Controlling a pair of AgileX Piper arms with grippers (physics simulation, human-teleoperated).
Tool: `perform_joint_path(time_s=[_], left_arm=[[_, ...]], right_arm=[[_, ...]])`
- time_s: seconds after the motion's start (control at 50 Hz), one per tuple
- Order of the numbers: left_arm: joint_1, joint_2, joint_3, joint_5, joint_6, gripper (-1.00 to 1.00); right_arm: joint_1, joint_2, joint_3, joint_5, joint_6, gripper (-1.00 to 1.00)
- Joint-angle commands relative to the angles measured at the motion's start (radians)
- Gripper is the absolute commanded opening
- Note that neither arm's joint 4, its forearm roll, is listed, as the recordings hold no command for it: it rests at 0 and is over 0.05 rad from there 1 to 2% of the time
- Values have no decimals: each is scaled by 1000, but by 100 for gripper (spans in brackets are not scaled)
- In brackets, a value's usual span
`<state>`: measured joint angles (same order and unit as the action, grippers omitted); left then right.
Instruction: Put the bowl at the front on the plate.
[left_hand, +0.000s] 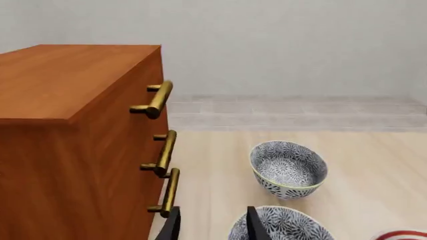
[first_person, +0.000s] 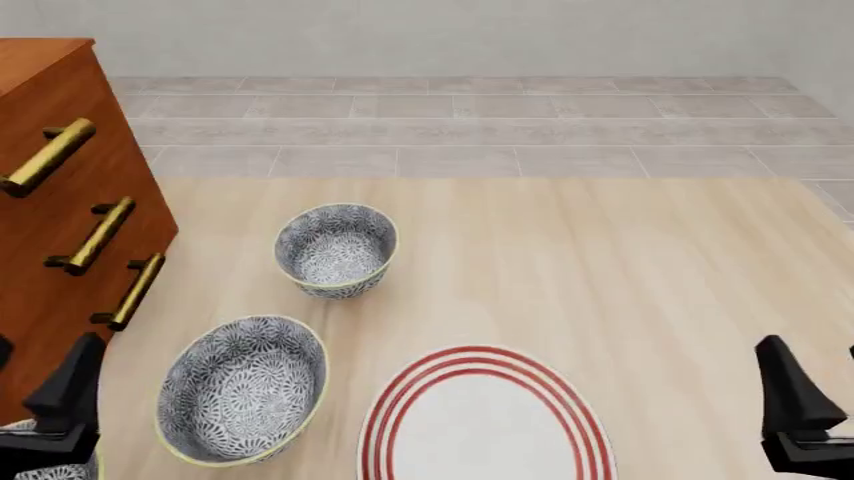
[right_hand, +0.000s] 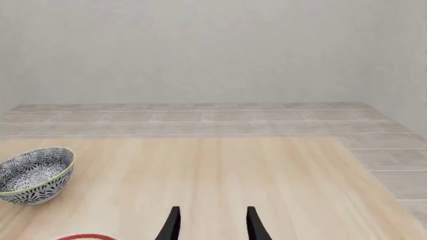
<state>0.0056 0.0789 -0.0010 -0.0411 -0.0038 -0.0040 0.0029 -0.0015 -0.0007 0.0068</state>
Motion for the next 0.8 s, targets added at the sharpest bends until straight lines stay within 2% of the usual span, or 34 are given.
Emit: perform_joint_path(time_s=[0.02, 0.18, 0.3, 0.4, 0.44, 0.46, 0.48, 0.5, 0.6, 0.68, 0.8], left_arm=[[-13, -63, -2, 32, 2, 100], [-19, -78, -11, 53, 8, 100], [-35, -77, -80, 110, 0, 100], [-42, -55, -173, 186, 32, 100], [-8, 53, -221, 163, 18, 100], [-8, 53, -221, 163, 18, 100], [4, 157, -248, 130, -7, 100], [4, 216, -267, 119, 14, 100], [6, 367, -349, 126, 24, 100], [-2, 384, -414, 203, 60, 100], [-27, 422, -426, 330, 11, 100]], right_arm=[[3, 4, -1, -2, -1, 100], [1, 0, -4, 2, 7, 100], [0, -1, -5, 3, 11, 100], [6, -1, -4, 2, 13, 100], [11, -1, -3, 2, 10, 100], [11, -1, -3, 2, 10, 100], [15, -1, -3, 2, 7, 100], [17, 0, -2, 3, 6, 100], [18, 3, -3, 5, 7, 100], [22, 6, -3, 5, 1, 100], [22, 9, -2, 5, -1, 100]])
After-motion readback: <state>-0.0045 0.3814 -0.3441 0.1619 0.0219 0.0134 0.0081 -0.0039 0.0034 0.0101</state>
